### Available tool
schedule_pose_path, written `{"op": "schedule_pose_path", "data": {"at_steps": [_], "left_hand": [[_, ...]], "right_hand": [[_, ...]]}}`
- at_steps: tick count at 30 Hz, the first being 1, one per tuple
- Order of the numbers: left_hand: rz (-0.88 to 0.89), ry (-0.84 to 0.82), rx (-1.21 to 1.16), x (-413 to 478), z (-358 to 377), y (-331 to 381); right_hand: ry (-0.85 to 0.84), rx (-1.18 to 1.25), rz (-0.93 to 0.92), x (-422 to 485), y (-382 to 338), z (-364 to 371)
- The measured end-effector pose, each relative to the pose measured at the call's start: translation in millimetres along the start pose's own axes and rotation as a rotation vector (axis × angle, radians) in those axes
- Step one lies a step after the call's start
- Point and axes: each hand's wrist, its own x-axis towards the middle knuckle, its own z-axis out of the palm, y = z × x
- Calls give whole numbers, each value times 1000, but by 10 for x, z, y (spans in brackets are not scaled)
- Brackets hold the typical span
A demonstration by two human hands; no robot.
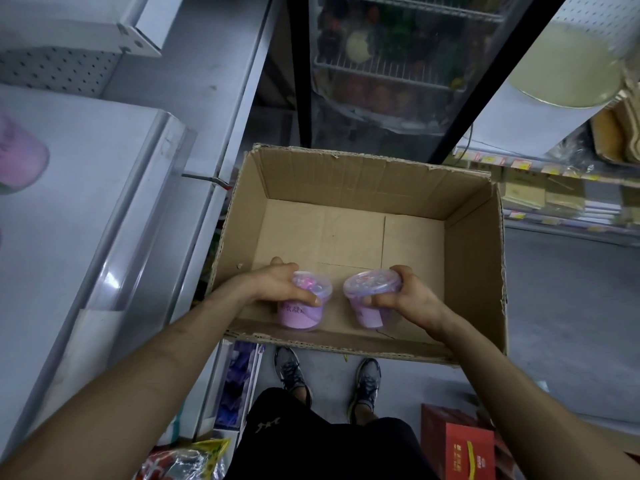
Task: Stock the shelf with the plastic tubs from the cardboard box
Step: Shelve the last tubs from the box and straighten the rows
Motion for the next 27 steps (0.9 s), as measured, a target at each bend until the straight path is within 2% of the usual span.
{"op": "schedule_pose_path", "data": {"at_steps": [4,11,19,27], "left_hand": [[12,82,19,-105,-37,42],[5,347,-173,-584,-276,128],[-58,762,-391,-1499,-250,297],[-160,1109,-597,-2652,116,351]], "right_hand": [[26,59,-55,-60,-72,-84],[-12,34,-257,-9,-498,-358],[-160,-91,-560,49,-1124,-542],[-404,-31,-838,-201,-1833,-388]]}}
